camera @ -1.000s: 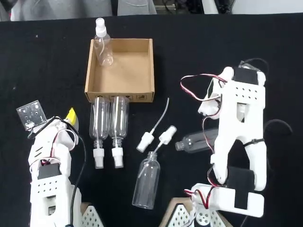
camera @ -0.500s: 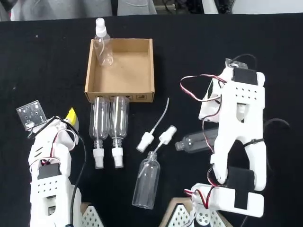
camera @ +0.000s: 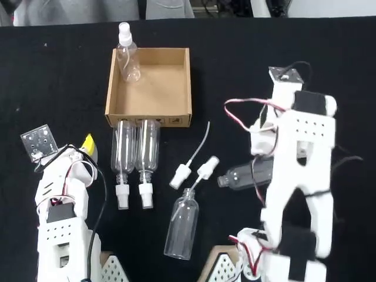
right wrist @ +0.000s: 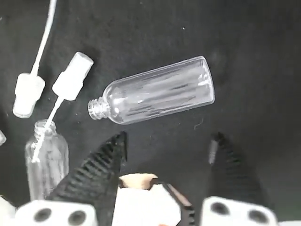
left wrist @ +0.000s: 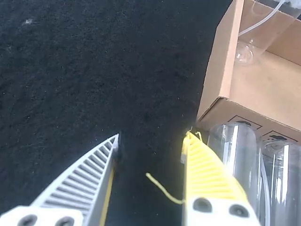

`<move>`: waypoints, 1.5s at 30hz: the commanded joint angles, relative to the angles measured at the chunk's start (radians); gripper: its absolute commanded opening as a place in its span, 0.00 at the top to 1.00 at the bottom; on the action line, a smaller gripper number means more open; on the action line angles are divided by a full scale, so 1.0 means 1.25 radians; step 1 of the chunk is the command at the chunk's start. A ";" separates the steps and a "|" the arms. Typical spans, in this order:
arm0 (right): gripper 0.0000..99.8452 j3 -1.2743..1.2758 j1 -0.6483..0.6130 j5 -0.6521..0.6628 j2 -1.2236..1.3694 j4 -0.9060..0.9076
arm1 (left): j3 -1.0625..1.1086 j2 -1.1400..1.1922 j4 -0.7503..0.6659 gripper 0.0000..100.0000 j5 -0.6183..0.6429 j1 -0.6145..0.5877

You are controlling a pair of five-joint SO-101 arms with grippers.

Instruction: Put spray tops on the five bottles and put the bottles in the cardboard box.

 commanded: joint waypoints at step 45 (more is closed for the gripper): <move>0.72 0.256 -0.139 0.698 -0.187 -0.103 | -0.014 -0.015 -0.001 0.79 0.000 -0.002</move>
